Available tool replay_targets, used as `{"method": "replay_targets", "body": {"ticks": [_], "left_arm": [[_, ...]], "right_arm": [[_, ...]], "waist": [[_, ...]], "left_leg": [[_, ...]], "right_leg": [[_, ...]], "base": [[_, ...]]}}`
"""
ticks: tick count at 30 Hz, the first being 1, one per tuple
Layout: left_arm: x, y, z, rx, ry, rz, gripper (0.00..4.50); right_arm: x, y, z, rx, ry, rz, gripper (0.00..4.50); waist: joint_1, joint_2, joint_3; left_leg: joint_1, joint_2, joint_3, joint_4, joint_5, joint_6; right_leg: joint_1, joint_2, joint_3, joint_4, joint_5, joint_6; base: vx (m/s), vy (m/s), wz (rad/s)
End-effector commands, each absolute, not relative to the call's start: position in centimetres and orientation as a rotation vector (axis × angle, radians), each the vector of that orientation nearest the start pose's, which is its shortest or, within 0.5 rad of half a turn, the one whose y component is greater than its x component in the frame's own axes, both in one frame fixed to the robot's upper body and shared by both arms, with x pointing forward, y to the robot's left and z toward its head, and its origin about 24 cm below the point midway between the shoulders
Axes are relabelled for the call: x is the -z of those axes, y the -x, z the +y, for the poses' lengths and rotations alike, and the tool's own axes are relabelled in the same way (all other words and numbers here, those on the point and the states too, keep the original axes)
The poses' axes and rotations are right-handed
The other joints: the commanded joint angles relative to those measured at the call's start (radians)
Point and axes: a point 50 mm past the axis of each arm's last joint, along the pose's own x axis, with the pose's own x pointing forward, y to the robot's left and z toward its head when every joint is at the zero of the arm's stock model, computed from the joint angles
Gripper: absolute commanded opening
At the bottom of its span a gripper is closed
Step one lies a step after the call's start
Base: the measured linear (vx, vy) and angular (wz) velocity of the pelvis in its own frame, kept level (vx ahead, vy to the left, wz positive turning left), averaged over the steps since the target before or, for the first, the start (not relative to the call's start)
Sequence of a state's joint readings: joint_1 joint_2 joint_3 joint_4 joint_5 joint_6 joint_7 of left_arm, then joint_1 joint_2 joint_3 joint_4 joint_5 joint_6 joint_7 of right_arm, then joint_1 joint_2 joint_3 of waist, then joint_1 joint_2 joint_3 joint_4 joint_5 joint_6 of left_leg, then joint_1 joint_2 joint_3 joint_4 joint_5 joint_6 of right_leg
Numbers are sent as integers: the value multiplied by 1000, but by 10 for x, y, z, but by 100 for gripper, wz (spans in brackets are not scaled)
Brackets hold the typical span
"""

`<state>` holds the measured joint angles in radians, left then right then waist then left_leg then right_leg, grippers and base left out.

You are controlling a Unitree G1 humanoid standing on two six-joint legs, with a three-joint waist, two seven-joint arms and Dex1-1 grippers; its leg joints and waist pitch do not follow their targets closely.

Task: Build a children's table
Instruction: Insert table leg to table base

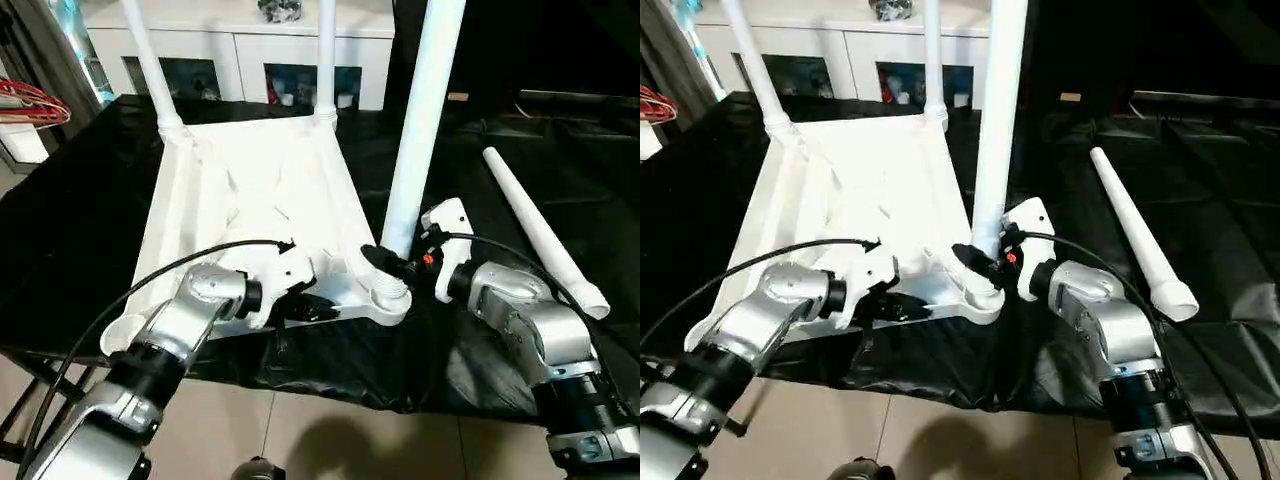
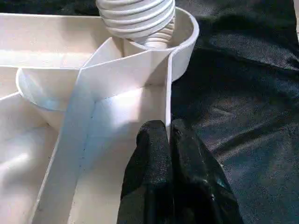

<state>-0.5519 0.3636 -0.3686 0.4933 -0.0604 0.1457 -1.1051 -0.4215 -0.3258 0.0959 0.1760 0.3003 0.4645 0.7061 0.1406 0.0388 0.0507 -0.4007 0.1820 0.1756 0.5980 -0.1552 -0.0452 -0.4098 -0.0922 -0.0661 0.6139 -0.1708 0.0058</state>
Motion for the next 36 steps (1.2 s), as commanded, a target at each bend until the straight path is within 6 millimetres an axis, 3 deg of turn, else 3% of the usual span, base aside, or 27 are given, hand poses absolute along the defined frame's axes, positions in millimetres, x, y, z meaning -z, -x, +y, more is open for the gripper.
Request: {"method": "replay_targets", "body": {"ticks": [1, 10, 11, 26, 36], "left_arm": [[-52, -308, 119, 1312, -358, 404, 0], [-54, -310, 119, 1306, -362, 402, 0], [-54, -310, 119, 1305, -360, 402, 0], [-55, -311, 118, 1308, -369, 401, 0], [-56, -311, 120, 1296, -364, 392, 0]], "right_arm": [[-72, -307, -139, -850, 1, 344, 193], [-78, -301, -145, -877, 2, 347, 193], [-79, -300, -145, -878, 2, 347, 193], [-77, -299, -144, -886, -5, 368, 193], [-68, -301, -150, -846, -130, 364, 193]], "waist": [[3, -15, -71], [4, -15, -72], [4, -11, -72], [5, -15, -72], [5, -15, -72]], "left_leg": [[26, 44, -15, -79, -271, -6], [25, 43, -15, -78, -270, -8], [26, 44, -15, -79, -274, -10], [26, 43, -15, -78, -272, -10], [25, 43, -15, -78, -271, -8]], "right_leg": [[42, -63, 41, -72, -271, -182], [43, -63, 42, -72, -268, -177], [42, -62, 42, -73, -270, -175], [43, -63, 41, -72, -268, -180], [43, -64, 41, -72, -265, -185]], "base": [[0, 0, 0], [0, 0, 0], [0, 0, 0], [0, 0, 0], [0, 0, 0]]}}
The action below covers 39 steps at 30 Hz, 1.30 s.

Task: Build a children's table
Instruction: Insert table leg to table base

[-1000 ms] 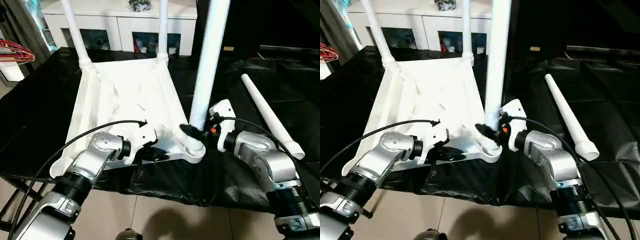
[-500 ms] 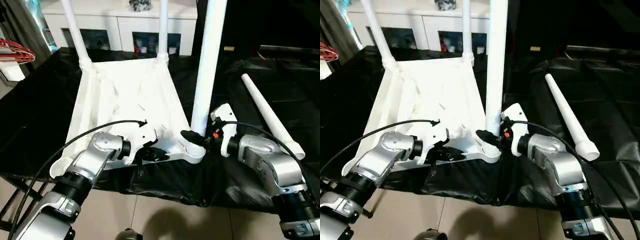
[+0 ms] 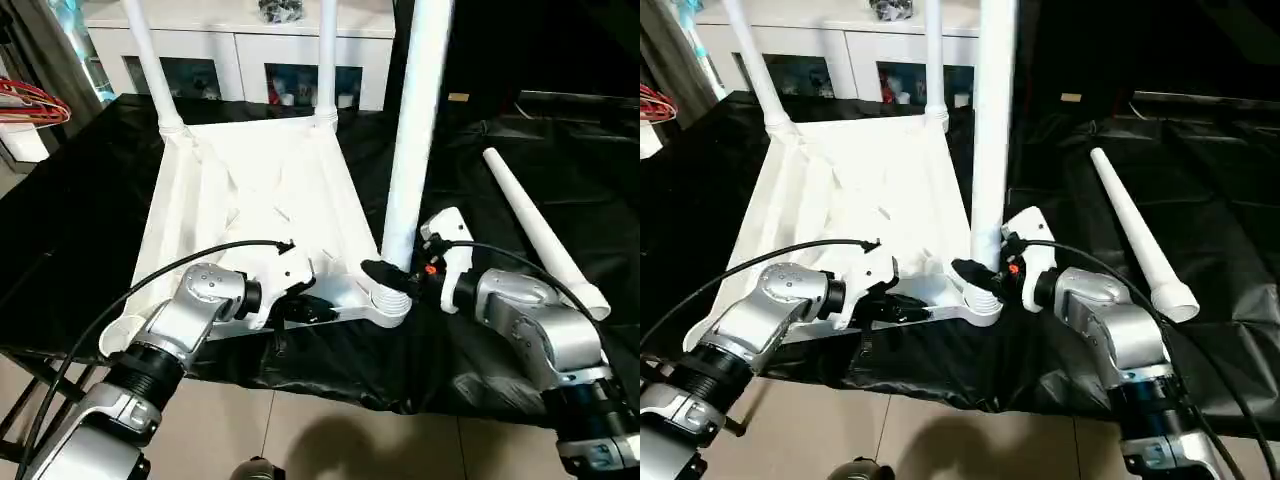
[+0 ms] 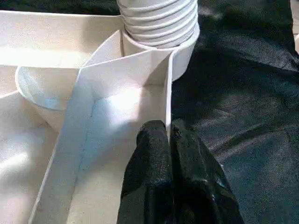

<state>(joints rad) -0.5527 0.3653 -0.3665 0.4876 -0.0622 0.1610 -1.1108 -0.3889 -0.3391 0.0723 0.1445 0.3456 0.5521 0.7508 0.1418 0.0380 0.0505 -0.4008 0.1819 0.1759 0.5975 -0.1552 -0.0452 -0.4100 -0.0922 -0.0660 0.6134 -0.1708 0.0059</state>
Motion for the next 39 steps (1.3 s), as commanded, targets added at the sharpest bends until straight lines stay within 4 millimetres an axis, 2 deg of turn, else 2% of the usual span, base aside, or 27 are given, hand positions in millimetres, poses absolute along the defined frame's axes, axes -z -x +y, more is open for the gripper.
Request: {"method": "replay_targets", "body": {"ticks": [1, 8, 11, 15, 21, 23, 26, 27, 29, 33, 34, 39], "left_arm": [[-57, -312, 120, 1294, -364, 390, 0], [-58, -314, 118, 1285, -366, 378, 0], [-59, -317, 117, 1271, -371, 367, 0], [-60, -319, 116, 1255, -375, 357, 0], [-60, -322, 116, 1230, -382, 345, 0], [-60, -323, 116, 1228, -383, 344, 0], [-60, -323, 117, 1225, -387, 340, 0], [-60, -324, 117, 1224, -389, 339, 0], [-60, -324, 117, 1223, -391, 337, 0], [-60, -324, 116, 1222, -392, 335, 0], [-60, -324, 116, 1222, -392, 334, 0], [-59, -322, 117, 1230, -400, 335, 0]], "right_arm": [[-67, -300, -151, -840, -140, 362, 193], [-55, -293, -161, -785, -240, 348, 193], [-45, -287, -165, -744, -283, 337, 193], [-37, -282, -166, -713, -310, 322, 191], [-24, -273, -166, -634, -353, 275, 191], [-24, -272, -165, -626, -351, 270, 191], [-25, -272, -165, -620, -270, 262, 191], [-25, -271, -165, -633, -201, 269, 191], [-24, -270, -164, -642, -181, 272, 191], [-24, -269, -162, -656, -164, 272, 191], [-24, -269, -160, -664, -145, 272, 191], [-25, -274, -154, -718, -92, 296, 191]], "waist": [[4, -13, -72], [5, -5, -74], [6, -6, -73], [6, -2, -71], [4, -4, -67], [1, -2, -61], [-2, -3, -58], [-2, -4, -58], [-3, -7, -58], [-2, -6, -58], [-3, -11, -58], [-2, -12, -56]], "left_leg": [[25, 44, -16, -78, -273, -7], [26, 44, -16, -78, -281, -12], [26, 44, -16, -78, -293, -11], [28, 45, -19, -83, -328, -20], [30, 46, -22, -88, -372, -28], [36, 45, -24, -92, -422, -37], [39, 45, -28, -95, -462, -48], [38, 45, -29, -95, -460, -49], [39, 44, -28, -95, -456, -47], [38, 45, -28, -95, -445, -38], [38, 45, -27, -96, -444, -35], [39, 44, -28, -96, -444, -34]], "right_leg": [[43, -64, 41, -72, -264, -185], [43, -64, 40, -71, -242, -193], [43, -66, 41, -75, -252, -192], [41, -66, 40, -79, -299, -182], [38, -68, 40, -86, -348, -169], [34, -68, 40, -93, -413, -157], [34, -72, 40, -102, -489, -132], [34, -73, 40, -103, -500, -123], [32, -72, 41, -104, -507, -116], [31, -72, 43, -105, -503, -117], [32, -71, 43, -105, -500, -118], [30, -71, 42, -107, -527, -111]], "base": [[0, 0, 0], [0, 0, 0], [0, 0, 0], [0, 0, 0], [0, 0, 0], [0, 0, 0], [0, 0, 0], [0, 0, 0], [0, 0, 0], [0, 0, 0], [0, 0, 0], [0, 0, 0]]}}
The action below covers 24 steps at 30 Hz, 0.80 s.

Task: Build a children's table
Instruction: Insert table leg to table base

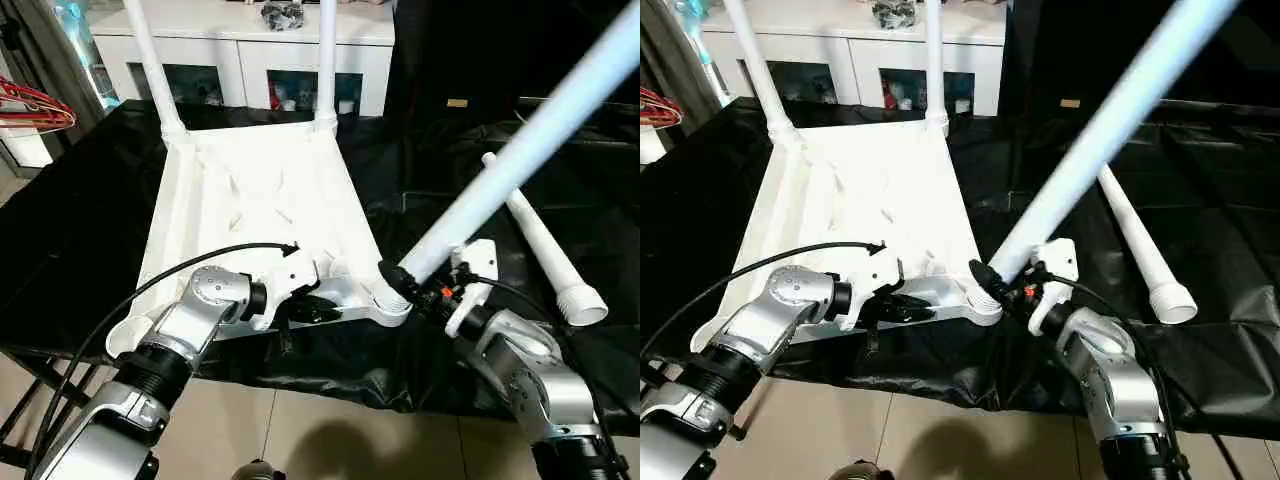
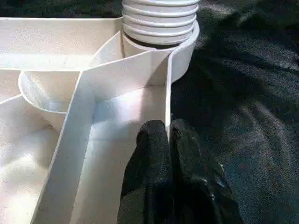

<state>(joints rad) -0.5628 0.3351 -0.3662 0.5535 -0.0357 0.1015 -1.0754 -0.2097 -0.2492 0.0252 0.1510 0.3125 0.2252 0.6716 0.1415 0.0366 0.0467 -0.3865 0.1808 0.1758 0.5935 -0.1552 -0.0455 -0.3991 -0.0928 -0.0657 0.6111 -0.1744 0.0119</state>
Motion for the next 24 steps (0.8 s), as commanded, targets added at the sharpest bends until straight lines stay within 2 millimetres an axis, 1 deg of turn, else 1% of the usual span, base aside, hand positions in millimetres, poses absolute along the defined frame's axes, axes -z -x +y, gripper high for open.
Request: {"method": "replay_targets", "body": {"ticks": [1, 2, 3, 4, 6, 7, 8, 9, 10, 12, 13, 14, 15, 16, 17, 18, 19, 20, 21, 23, 24], "left_arm": [[-59, -322, 118, 1234, -407, 336, 0], [-58, -321, 118, 1242, -413, 339, 0], [-58, -320, 118, 1251, -419, 342, 0], [-58, -320, 119, 1264, -429, 347, 0], [-58, -319, 120, 1274, -438, 351, 0], [-59, -318, 122, 1296, -455, 359, 0], [-59, -318, 122, 1296, -455, 359, 0], [-60, -317, 123, 1314, -467, 365, 0], [-61, -317, 124, 1325, -476, 368, 0], [-62, -316, 124, 1332, -483, 369, 0], [-64, -316, 125, 1350, -490, 370, 0], [-64, -316, 125, 1350, -490, 370, 0], [-66, -315, 125, 1378, -504, 372, 0], [-67, -315, 126, 1385, -507, 372, 0], [-67, -315, 126, 1392, -511, 372, 0], [-69, -314, 127, 1413, -522, 375, 0], [-69, -314, 127, 1415, -523, 375, 0], [-71, -314, 127, 1430, -524, 372, 0], [-74, -315, 127, 1456, -531, 370, 0], [-76, -315, 128, 1484, -539, 371, 0], [-77, -315, 128, 1500, -542, 372, 0]], "right_arm": [[-24, -276, -153, -740, -69, 311, 191], [-24, -277, -153, -759, -52, 324, 191], [-24, -279, -152, -778, -33, 334, 191], [-23, -281, -152, -804, -18, 352, 191], [-23, -283, -152, -823, -6, 366, 191], [-25, -287, -151, -870, 23, 385, 191], [-25, -287, -151, -870, 23, 385, 191], [-26, -289, -151, -915, 43, 397, 191], [-28, -290, -151, -944, 46, 404, 191], [-29, -291, -150, -967, 45, 410, 191], [-30, -291, -149, -1019, 46, 416, 191], [-30, -291, -149, -1019, 46, 416, 191], [-32, -289, -149, -1084, 59, 428, 191], [-32, -289, -149, -1097, 62, 429, 191], [-32, -289, -149, -1111, 65, 431, 191], [-33, -288, -149, -1150, 68, 437, 191], [-34, -288, -149, -1153, 68, 437, 191], [-35, -288, -149, -1176, 73, 435, 191], [-36, -288, -149, -1218, 81, 434, 191], [-38, -287, -148, -1261, 88, 429, 191], [-39, -287, -148, -1282, 93, 424, 191]], "waist": [[-3, -11, -52], [-4, -10, -51], [-9, -11, -50], [-8, -16, -51], [-11, -15, -50], [-14, -26, -50], [-14, -26, -50], [-17, -28, -51], [-19, -28, -52], [-20, -29, -52], [-20, -32, -55], [-20, -32, -55], [-18, -35, -56], [-17, -35, -59], [-17, -35, -59], [-15, -34, -52], [-13, -36, -53], [-9, -36, -48], [-4, -34, -46], [1, -35, -46], [5, -35, -46]], "left_leg": [[25, 46, -28, -92, -450, -34], [24, 45, -30, -93, -460, -36], [19, 46, -32, -96, -465, -41], [21, 46, -31, -96, -468, -40], [22, 45, -33, -95, -478, -43], [27, 44, -32, -94, -490, -42], [27, 44, -32, -94, -490, -42], [22, 47, -33, -96, -478, -41], [26, 48, -32, -96, -485, -43], [26, 49, -31, -96, -480, -42], [24, 49, -29, -96, -464, -38], [24, 49, -29, -96, -464, -38], [24, 50, -25, -95, -438, -32], [22, 50, -24, -94, -410, -26], [22, 50, -24, -94, -410, -26], [20, 49, -19, -95, -388, -15], [21, 49, -19, -94, -382, -12], [22, 49, -18, -95, -382, -8], [23, 50, -19, -96, -381, -8], [26, 51, -18, -96, -388, -10], [25, 53, -19, -97, -386, -11]], "right_leg": [[17, -72, 42, -106, -535, -115], [18, -72, 41, -106, -544, -114], [23, -72, 39, -106, -550, -104], [20, -71, 40, -108, -554, -102], [20, -73, 39, -108, -567, -102], [16, -73, 38, -111, -578, -102], [16, -73, 38, -111, -578, -102], [20, -73, 39, -110, -559, -106], [17, -72, 40, -107, -540, -116], [17, -71, 42, -104, -508, -127], [21, -70, 42, -97, -458, -148], [21, -70, 42, -97, -458, -148], [23, -67, 44, -93, -397, -168], [28, -67, 44, -86, -349, -183], [28, -67, 44, -86, -349, -183], [27, -63, 45, -85, -305, -197], [29, -64, 44, -84, -299, -200], [27, -63, 45, -85, -307, -200], [27, -64, 45, -85, -317, -199], [27, -65, 45, -86, -326, -199], [27, -65, 45, -84, -315, -205]], "base": [[0, 0, 0], [0, 0, 0], [0, 0, 0], [0, 0, 0], [0, 0, 0], [0, 0, 0], [0, 0, 0], [0, 0, 0], [0, 0, 0], [0, 0, 0], [0, 0, 0], [0, 0, 0], [0, 0, 0], [0, 0, 0], [0, 0, 0], [0, 0, 0], [0, 0, 0], [0, 0, 0], [0, 0, 0], [0, 0, 0], [0, 0, 0]]}}
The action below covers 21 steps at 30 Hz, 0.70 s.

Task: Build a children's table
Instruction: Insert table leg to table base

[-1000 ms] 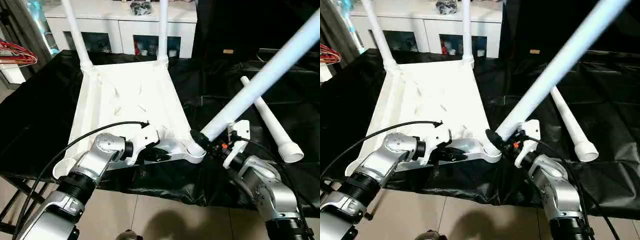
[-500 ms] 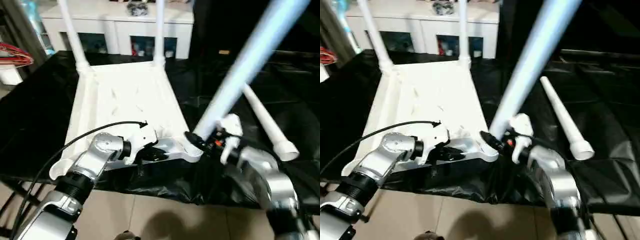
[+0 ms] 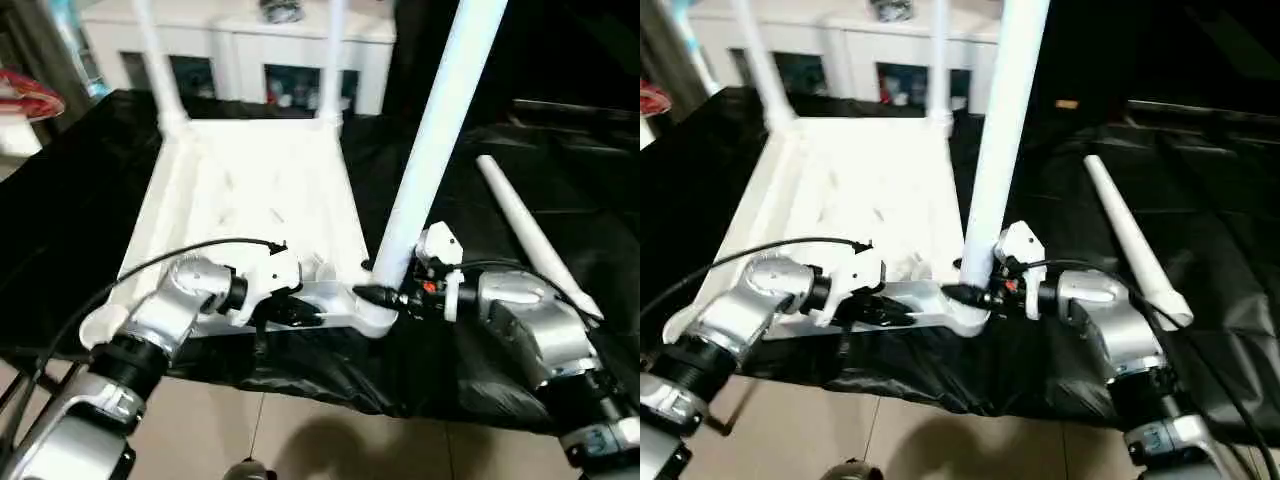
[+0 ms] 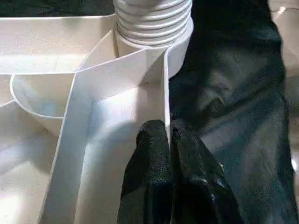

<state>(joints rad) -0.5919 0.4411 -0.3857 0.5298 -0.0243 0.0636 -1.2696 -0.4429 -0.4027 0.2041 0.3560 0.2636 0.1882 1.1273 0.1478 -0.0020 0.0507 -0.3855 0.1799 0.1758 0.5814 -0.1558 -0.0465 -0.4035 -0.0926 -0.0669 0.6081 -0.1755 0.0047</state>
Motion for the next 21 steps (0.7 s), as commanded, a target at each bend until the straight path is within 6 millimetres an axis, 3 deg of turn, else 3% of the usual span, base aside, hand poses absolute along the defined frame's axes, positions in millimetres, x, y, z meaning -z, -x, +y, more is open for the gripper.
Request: {"method": "replay_targets", "body": {"ticks": [1, 3, 11, 16, 21], "left_arm": [[-79, -315, 128, 1512, -552, 375, 0], [-81, -316, 129, 1527, -559, 380, 0], [-85, -324, 131, 1504, -573, 390, 0], [-87, -331, 130, 1416, -557, 371, 0], [-92, -339, 125, 1274, -521, 332, 0]], "right_arm": [[-40, -286, -147, -1308, 99, 422, 191], [-42, -285, -146, -1350, 110, 416, 191], [-42, -282, -139, -1435, 115, 394, 191], [-42, -290, -136, -1346, 66, 362, 191], [-40, -304, -134, -1158, 9, 337, 191]], "waist": [[0, 9, -42], [2, 6, -43], [18, 10, -41], [19, 10, -39], [9, 7, -38]], "left_leg": [[23, 54, -19, -87, -392, -11], [26, 55, -19, -88, -409, -14], [27, 58, -21, -90, -411, -19], [30, 59, -26, -94, -458, -35], [28, 56, -31, -97, -474, -51]], "right_leg": [[28, -65, 47, -82, -315, -198], [30, -64, 47, -82, -323, -200], [30, -68, 48, -82, -322, -216], [26, -73, 49, -89, -397, -200], [26, -77, 47, -94, -459, -180]], "base": [[0, 0, 0], [0, 0, 0], [0, 0, 0], [0, 0, 0], [0, 0, 0]]}}
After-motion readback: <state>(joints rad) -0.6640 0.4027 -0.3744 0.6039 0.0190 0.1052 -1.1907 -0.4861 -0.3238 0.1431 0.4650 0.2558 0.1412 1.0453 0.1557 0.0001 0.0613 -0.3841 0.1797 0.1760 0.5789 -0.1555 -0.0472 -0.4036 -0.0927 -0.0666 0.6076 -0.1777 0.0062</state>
